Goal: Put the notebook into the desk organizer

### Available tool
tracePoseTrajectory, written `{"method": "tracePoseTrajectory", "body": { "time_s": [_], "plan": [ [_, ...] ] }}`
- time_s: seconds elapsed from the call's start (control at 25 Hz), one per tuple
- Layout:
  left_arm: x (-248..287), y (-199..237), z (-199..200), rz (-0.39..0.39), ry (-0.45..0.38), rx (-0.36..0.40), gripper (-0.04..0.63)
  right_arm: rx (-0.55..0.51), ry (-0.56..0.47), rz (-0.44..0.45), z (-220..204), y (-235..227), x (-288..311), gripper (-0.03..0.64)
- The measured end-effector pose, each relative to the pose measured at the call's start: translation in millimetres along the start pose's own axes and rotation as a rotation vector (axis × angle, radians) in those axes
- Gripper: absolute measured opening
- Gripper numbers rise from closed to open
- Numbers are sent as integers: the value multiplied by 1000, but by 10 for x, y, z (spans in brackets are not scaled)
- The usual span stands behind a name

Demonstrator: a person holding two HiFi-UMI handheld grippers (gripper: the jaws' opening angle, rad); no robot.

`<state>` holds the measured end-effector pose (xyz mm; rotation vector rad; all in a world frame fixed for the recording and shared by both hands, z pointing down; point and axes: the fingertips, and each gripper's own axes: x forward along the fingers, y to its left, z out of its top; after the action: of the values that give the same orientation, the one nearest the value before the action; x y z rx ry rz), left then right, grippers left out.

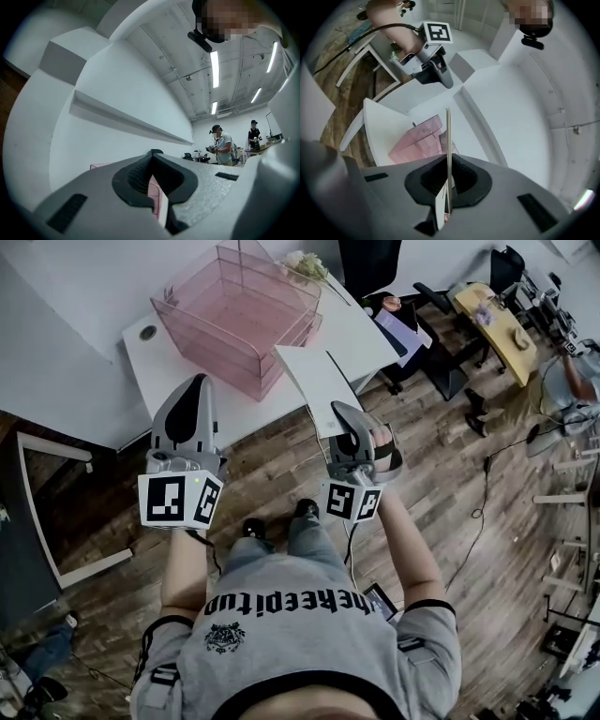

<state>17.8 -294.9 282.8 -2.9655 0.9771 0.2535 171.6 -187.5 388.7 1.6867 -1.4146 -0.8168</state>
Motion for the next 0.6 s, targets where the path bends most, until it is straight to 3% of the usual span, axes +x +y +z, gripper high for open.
{"method": "tracePoseTrajectory", "body": {
  "time_s": [0.6],
  "plan": [
    [185, -329, -237, 146, 32, 12, 3, -326, -153, 157, -817, 473, 199, 11]
  ]
}}
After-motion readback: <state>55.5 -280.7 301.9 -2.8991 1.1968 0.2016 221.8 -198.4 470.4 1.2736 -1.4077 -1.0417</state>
